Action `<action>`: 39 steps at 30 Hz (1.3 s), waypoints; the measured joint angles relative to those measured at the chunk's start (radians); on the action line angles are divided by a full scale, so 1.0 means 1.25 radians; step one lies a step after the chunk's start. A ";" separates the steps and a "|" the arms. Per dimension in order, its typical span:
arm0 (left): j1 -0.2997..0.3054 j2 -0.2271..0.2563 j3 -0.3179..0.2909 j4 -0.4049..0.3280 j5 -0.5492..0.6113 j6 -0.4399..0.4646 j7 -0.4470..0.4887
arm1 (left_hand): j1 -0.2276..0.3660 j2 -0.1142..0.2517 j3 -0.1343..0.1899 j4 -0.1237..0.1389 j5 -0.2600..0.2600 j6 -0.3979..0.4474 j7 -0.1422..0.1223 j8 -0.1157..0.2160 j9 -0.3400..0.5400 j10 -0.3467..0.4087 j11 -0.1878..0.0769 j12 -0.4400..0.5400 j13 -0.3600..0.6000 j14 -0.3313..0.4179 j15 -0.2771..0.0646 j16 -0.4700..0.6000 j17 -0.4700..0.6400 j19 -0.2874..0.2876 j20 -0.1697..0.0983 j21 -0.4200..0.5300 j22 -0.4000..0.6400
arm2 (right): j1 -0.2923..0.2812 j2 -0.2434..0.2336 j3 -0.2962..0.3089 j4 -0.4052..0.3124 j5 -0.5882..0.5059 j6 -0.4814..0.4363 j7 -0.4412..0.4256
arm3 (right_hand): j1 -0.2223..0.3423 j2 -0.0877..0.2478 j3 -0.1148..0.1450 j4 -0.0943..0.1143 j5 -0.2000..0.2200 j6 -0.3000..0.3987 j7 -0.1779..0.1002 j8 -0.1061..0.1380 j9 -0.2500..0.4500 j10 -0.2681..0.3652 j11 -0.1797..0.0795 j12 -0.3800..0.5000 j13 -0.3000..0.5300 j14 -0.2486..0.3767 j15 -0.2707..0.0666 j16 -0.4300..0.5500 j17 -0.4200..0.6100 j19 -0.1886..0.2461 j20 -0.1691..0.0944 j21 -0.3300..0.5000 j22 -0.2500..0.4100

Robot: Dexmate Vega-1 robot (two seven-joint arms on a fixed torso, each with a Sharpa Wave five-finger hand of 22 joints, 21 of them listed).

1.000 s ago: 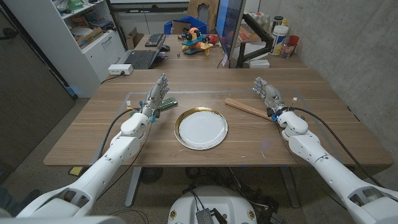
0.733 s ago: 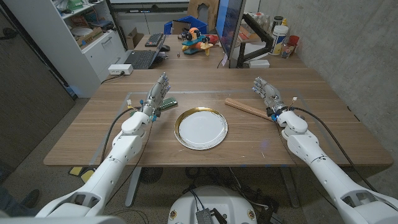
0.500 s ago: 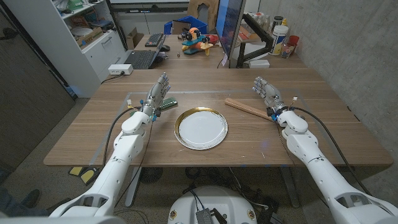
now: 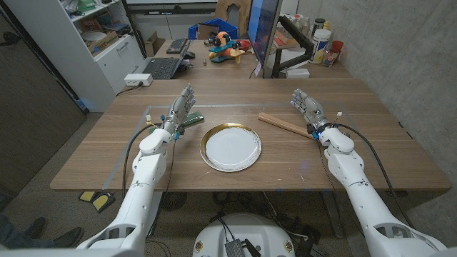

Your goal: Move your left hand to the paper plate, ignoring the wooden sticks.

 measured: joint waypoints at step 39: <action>0.048 -0.036 -0.051 -0.082 0.056 0.019 -0.054 | 0.006 0.006 -0.002 -0.002 0.000 0.000 0.000 0.000 0.000 -0.001 -0.001 0.000 0.000 -0.003 0.003 0.000 0.000 -0.009 0.000 0.003 0.000 | -0.003 0.078 0.067 -0.010 -0.079 -0.017 0.050 | 0.000 0.000 0.003 -0.003 0.000 0.004 -0.001 0.000 0.000 0.000 0.000 0.000 0.000 0.000 0.000 0.000 0.000 0.006 0.006 -0.011 0.004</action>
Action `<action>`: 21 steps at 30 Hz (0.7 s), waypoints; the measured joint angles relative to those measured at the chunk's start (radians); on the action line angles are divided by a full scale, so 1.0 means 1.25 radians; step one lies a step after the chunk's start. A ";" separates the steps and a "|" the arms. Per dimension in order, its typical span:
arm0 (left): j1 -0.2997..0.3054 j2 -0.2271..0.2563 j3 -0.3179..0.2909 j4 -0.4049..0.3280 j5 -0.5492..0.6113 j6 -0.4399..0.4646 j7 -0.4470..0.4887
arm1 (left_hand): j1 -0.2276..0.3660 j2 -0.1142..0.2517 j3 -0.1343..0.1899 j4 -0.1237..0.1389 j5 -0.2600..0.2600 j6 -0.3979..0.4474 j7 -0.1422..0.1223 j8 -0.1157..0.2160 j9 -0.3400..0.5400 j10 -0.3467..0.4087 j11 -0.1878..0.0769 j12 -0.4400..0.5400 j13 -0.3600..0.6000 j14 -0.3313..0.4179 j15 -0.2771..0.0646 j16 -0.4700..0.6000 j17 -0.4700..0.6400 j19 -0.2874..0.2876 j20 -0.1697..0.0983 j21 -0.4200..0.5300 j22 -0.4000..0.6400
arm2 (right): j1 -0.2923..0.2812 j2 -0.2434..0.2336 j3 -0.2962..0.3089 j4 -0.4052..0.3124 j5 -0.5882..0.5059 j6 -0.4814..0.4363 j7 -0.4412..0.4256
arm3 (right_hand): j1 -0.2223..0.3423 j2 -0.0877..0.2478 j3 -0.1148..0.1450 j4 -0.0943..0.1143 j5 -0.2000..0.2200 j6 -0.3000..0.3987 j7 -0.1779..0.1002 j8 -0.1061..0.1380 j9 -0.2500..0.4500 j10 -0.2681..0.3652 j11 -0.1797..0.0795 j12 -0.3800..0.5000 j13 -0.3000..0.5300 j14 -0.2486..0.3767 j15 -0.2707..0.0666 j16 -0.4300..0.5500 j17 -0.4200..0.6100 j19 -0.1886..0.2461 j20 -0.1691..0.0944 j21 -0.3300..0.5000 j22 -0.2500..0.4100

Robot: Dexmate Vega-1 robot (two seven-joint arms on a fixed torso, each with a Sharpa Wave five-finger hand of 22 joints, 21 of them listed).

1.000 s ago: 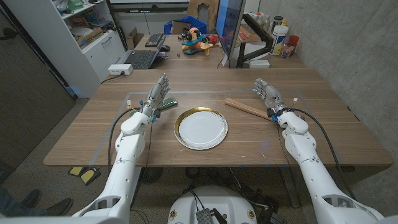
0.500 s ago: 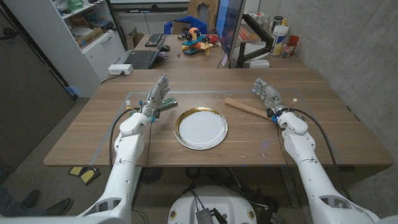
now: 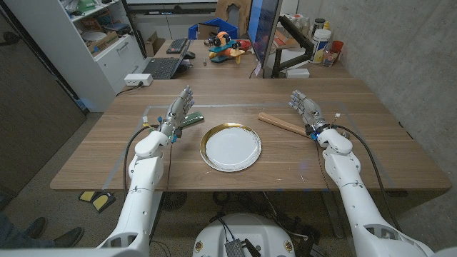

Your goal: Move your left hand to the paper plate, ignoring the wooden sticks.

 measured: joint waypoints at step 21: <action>0.064 0.025 0.016 -0.070 0.002 -0.038 -0.008 | 0.004 0.004 0.000 0.000 0.000 -0.001 -0.005 0.000 0.000 0.000 0.000 0.000 0.000 0.000 0.000 0.000 0.000 -0.010 0.010 0.000 0.000 | -0.003 0.013 -0.001 -0.005 -0.012 -0.001 0.002 | 0.000 0.000 0.000 0.000 0.000 0.003 -0.003 0.000 0.000 0.000 0.000 0.000 0.000 0.005 0.002 0.000 0.000 0.000 0.000 0.000 0.000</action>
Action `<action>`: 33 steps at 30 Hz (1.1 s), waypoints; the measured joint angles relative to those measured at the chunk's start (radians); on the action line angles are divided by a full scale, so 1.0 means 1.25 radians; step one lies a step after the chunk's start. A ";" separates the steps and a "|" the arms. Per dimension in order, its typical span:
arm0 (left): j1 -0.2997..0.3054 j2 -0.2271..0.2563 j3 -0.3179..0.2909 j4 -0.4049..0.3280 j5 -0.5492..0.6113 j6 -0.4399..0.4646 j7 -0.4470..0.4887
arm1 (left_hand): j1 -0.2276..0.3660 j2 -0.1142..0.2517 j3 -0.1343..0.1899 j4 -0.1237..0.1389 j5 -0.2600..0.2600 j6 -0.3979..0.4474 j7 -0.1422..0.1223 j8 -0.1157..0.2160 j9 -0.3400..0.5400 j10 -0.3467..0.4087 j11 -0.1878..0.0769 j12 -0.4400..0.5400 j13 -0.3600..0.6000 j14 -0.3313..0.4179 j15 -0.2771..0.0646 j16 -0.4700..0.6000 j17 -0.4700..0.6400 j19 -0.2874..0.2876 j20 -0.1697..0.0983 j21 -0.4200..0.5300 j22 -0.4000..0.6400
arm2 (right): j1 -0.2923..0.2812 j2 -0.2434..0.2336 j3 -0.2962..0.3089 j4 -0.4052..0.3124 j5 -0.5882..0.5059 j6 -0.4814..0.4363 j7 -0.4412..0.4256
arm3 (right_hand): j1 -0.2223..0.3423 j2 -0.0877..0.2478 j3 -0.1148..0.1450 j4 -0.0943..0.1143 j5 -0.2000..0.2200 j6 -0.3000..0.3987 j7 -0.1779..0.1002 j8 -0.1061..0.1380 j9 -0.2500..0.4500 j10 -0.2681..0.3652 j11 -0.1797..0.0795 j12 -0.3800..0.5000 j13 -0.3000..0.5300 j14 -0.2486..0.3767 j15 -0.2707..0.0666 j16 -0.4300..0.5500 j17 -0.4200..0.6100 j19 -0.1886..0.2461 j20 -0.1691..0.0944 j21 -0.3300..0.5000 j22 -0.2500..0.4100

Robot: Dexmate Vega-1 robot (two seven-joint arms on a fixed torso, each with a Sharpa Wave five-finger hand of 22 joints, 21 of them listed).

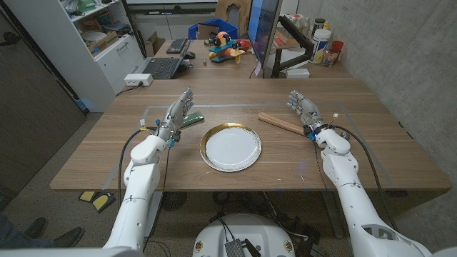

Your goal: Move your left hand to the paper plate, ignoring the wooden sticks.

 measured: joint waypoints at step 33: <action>0.102 0.066 0.051 -0.151 0.045 -0.027 0.046 | 0.006 0.006 -0.001 -0.008 0.000 0.004 0.002 0.003 0.000 -0.004 0.004 0.000 0.000 0.000 0.000 0.000 0.000 -0.053 0.019 -0.012 0.000 | -0.030 0.016 0.000 -0.034 -0.005 -0.004 -0.017 | -0.005 0.005 0.000 -0.007 0.000 0.000 0.000 0.000 0.000 0.003 0.003 0.000 0.000 0.003 -0.003 0.000 0.000 0.003 0.003 -0.008 0.000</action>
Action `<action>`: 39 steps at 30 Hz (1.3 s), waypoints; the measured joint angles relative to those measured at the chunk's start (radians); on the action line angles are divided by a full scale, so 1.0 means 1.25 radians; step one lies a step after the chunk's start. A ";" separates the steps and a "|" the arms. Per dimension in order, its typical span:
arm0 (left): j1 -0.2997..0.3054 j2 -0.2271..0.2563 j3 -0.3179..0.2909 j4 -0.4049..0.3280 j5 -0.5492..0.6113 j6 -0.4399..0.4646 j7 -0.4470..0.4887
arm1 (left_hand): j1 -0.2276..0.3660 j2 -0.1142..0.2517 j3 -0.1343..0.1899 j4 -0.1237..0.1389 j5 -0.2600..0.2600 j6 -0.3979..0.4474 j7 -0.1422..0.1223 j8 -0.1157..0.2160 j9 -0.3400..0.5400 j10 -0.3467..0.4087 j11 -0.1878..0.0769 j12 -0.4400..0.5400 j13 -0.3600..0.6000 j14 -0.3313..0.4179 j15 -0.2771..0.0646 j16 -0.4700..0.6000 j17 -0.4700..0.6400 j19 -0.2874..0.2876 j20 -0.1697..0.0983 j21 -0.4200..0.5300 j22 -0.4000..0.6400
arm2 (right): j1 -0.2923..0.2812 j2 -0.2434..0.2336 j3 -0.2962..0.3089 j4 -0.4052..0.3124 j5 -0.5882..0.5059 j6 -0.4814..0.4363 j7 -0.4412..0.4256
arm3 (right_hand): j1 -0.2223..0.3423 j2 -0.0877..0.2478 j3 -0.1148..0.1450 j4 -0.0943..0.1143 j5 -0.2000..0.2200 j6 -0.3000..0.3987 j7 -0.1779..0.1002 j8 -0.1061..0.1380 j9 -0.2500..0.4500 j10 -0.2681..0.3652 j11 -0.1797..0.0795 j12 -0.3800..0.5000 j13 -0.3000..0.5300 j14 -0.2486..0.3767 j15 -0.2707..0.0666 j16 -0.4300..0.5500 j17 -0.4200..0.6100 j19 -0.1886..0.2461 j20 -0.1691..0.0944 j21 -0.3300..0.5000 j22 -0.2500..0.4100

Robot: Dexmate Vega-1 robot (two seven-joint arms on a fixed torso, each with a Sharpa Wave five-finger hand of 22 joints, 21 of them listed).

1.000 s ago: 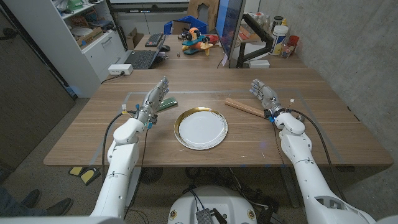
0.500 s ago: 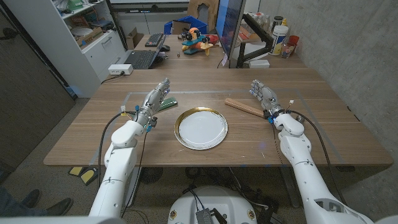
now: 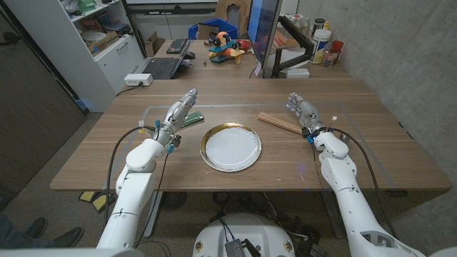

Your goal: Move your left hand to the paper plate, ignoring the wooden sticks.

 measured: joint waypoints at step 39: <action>0.110 0.116 0.053 -0.150 0.136 -0.040 0.144 | 0.018 0.003 0.001 -0.011 0.000 0.021 -0.007 0.003 0.000 0.000 0.000 0.000 0.000 0.000 0.000 0.000 -0.002 -0.009 0.007 0.003 0.000 | -0.033 0.007 0.006 -0.042 0.005 0.008 -0.007 | 0.000 0.000 0.000 -0.007 0.000 0.007 -0.001 0.000 0.000 0.001 0.001 0.000 0.000 0.003 0.003 0.000 -0.002 0.000 0.000 -0.006 0.000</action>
